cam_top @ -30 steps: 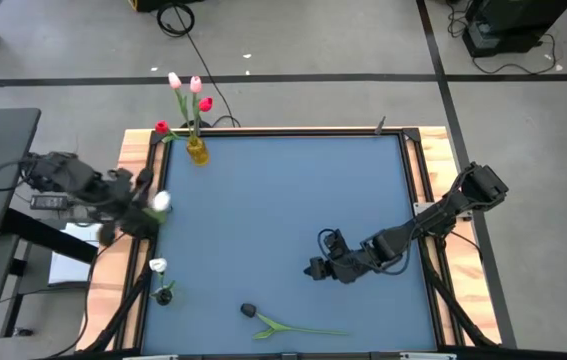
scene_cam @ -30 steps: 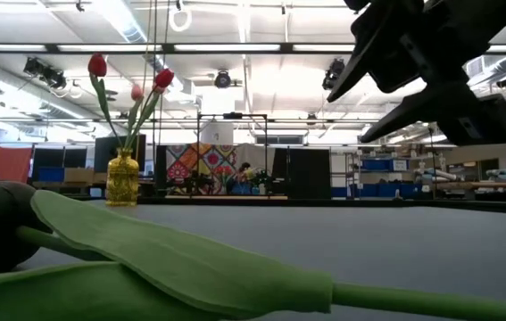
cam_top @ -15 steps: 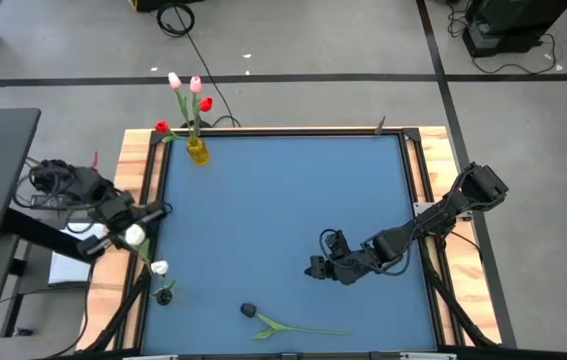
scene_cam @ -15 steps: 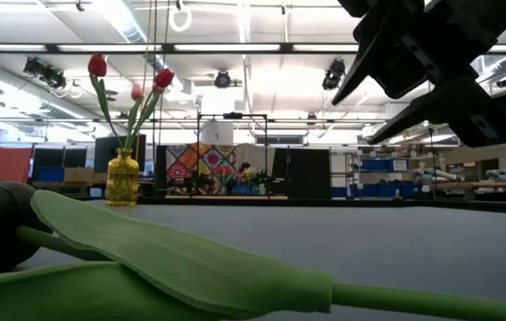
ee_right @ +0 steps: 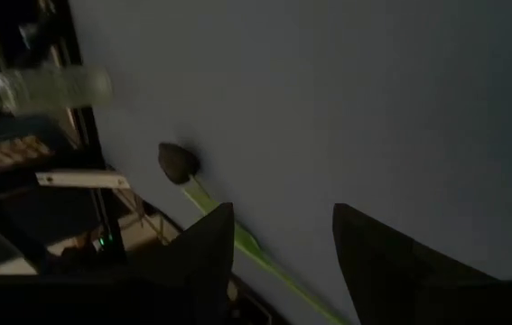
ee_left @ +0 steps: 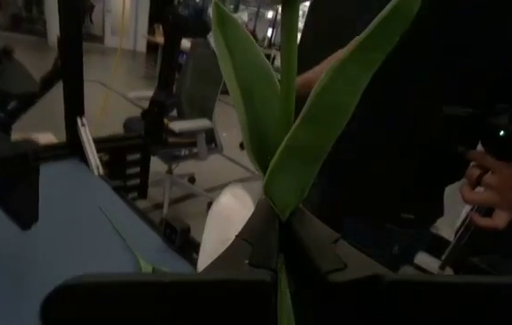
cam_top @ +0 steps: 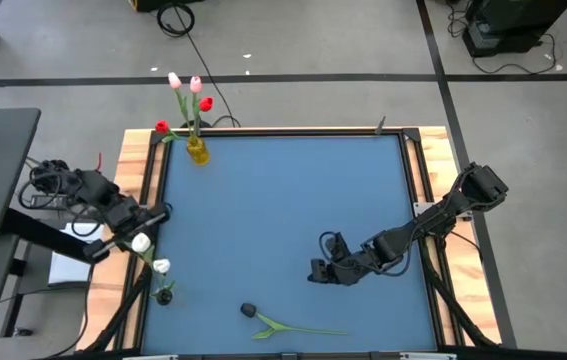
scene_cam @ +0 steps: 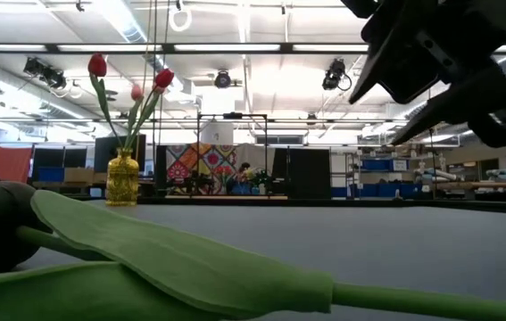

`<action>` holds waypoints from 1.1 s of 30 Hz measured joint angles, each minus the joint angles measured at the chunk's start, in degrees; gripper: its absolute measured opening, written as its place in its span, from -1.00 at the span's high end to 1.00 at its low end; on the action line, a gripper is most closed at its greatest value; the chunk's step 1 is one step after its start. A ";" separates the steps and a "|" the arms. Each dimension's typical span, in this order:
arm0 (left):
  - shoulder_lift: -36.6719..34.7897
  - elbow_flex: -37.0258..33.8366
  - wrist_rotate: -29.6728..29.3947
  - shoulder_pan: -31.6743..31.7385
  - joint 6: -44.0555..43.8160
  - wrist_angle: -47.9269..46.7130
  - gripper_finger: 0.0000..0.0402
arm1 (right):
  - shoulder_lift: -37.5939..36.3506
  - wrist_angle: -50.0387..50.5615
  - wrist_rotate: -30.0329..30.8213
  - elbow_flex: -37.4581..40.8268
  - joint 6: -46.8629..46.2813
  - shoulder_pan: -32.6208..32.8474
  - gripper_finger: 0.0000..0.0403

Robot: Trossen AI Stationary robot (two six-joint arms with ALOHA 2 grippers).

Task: Sort flowers into vase by color
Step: Put the white flower into the transparent vase, then put the black flower into the transparent vase

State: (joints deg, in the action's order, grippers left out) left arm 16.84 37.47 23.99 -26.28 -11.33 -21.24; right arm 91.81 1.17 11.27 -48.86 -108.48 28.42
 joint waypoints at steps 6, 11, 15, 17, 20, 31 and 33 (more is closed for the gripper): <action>-0.02 0.00 2.13 0.00 0.12 -1.53 0.93 | -0.02 0.00 -3.43 0.00 -0.17 0.02 0.02; 0.00 0.00 4.18 0.00 -2.54 -4.58 0.72 | -0.04 0.02 -3.39 0.00 -1.49 0.02 0.02; 0.00 0.00 4.86 0.00 -4.70 -3.95 0.48 | -0.04 0.04 -3.43 0.00 -1.90 -0.30 0.02; 0.00 0.00 4.91 0.00 -5.07 -3.43 0.33 | -0.04 -0.36 -2.90 0.00 -4.05 -0.44 0.02; 0.02 0.00 6.46 0.00 -6.81 -1.44 0.13 | -0.06 -4.12 1.22 0.00 -4.85 -0.46 0.02; 0.11 5.76 7.06 0.00 -4.71 -4.44 -0.30 | -0.11 -4.53 11.70 -4.18 26.78 -0.66 0.12; 0.50 9.21 5.88 0.00 -2.05 -6.97 -0.31 | -0.11 -5.44 10.83 -4.98 31.92 -0.62 0.13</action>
State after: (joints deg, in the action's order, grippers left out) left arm 17.34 46.68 29.87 -26.28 -13.38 -28.21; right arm 91.70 -4.27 22.10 -53.84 -76.56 27.81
